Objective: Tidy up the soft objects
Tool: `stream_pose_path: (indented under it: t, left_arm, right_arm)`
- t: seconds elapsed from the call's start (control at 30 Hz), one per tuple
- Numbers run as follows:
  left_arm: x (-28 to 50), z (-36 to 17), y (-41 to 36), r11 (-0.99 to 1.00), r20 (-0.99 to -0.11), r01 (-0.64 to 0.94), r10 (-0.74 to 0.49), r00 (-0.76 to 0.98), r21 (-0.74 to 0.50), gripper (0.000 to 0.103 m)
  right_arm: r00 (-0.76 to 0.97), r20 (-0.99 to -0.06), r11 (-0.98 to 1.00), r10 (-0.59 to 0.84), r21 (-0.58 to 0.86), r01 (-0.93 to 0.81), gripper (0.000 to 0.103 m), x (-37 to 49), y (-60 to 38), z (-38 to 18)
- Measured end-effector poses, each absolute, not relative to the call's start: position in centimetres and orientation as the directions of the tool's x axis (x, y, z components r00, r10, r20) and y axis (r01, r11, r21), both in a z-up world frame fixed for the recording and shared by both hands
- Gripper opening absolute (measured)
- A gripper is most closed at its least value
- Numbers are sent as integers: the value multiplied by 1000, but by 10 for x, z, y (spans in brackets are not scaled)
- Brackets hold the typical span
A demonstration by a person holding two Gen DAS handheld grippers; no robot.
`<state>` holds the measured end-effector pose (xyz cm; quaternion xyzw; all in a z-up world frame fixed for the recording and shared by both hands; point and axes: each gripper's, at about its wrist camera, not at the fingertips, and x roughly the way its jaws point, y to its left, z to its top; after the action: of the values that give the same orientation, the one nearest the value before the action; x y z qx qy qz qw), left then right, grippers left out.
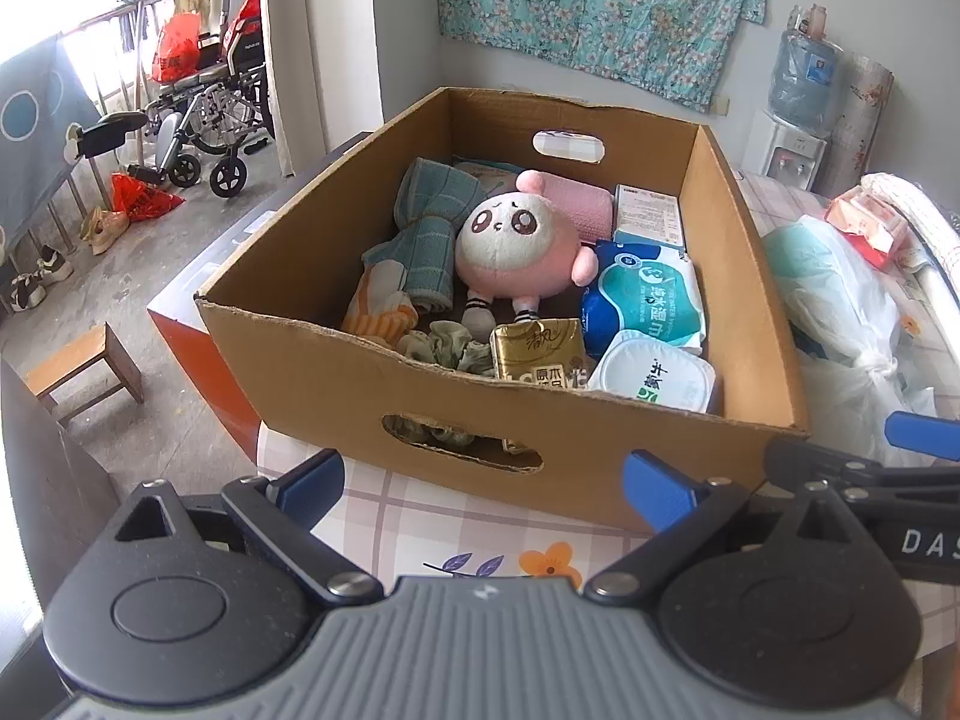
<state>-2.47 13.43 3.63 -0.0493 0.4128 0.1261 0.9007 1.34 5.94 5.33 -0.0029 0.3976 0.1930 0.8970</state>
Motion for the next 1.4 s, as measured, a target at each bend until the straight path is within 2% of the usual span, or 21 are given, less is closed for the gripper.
stream_pose_path:
  t: [1.4]
  left_arm:
    - [-26, 33, 142, 957, -765, -291, 197, 613, 12, 98]
  right_arm:
    - [589, -728, 919, 350, 144, -367, 102, 20, 70, 48]
